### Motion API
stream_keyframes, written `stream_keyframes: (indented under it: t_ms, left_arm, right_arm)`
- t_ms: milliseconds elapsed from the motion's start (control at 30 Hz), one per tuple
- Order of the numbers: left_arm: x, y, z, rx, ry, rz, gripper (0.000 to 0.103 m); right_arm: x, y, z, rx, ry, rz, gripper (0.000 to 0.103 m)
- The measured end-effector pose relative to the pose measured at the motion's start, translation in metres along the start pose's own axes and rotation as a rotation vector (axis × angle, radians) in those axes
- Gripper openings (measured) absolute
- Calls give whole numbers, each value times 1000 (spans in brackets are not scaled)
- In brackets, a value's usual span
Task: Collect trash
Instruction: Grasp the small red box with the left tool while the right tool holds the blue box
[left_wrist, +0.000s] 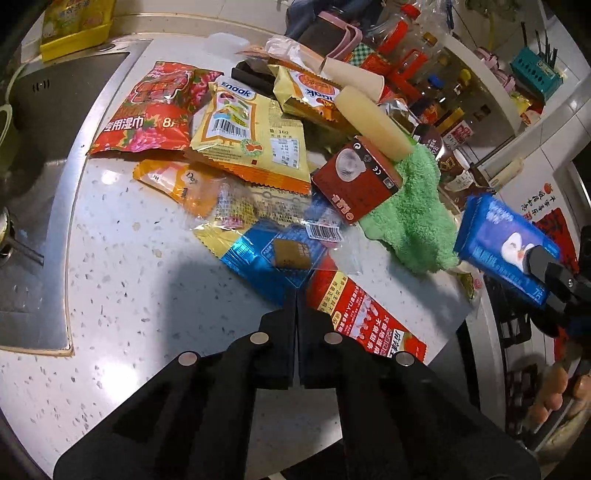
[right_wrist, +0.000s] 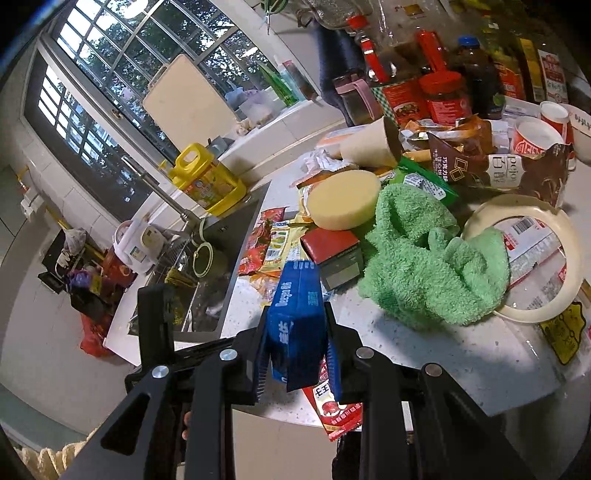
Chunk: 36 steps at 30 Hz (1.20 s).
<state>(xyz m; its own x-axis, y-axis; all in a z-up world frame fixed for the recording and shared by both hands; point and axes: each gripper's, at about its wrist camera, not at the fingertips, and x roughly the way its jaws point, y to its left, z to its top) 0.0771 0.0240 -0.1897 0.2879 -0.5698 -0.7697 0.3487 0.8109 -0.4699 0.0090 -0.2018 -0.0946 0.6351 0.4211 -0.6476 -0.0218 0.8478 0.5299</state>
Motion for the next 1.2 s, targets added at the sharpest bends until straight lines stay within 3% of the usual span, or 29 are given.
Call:
stream_keyframes:
  t_ms: [267,367,433,467,500,533,567,600,667,767,967,1033,1067,1200]
  left_arm:
    - [-11,-12,9,4,-35,-6,0]
    - [-12,-28,15,55,-57,12,0]
    - [-5,-40,24,101,-64,41,6]
    - [-1,-46,31,130,-69,49,19]
    - [1,-50,36,150,-71,53,44]
    - [4,-56,41,177,-80,65,57]
    - [5,-58,44,195,-89,69,82]
    - [6,-64,48,220,-107,82,91]
    - [8,-70,56,262,-130,83,91]
    - [25,-76,73,323,-86,103,91]
    - [53,-91,77,489,-47,202,91]
    - [64,-95,77,531,-30,230,82]
    - [68,-95,78,538,-18,228,62]
    - [70,-96,75,557,-6,233,56]
  right_arm:
    - [4,-6,9,13,-6,-2,26]
    - [-1,-9,11,20,-18,-3,26]
    - [-7,-11,12,30,-29,-4,26]
    - [-9,-12,12,33,-33,-4,26]
    - [-12,-14,12,36,-36,-8,26]
    - [-15,-16,12,39,-39,-14,26]
    - [-16,-17,12,43,-41,-18,26]
    - [-18,-19,12,49,-43,-21,26]
    - [-23,-22,10,59,-49,-27,26]
    - [-27,-28,9,72,-57,-34,26]
    - [-33,-36,9,93,-71,-44,26]
    - [-34,-39,9,103,-75,-48,26]
    - [-34,-40,10,106,-76,-48,26]
    - [-35,-46,9,121,-79,-57,26]
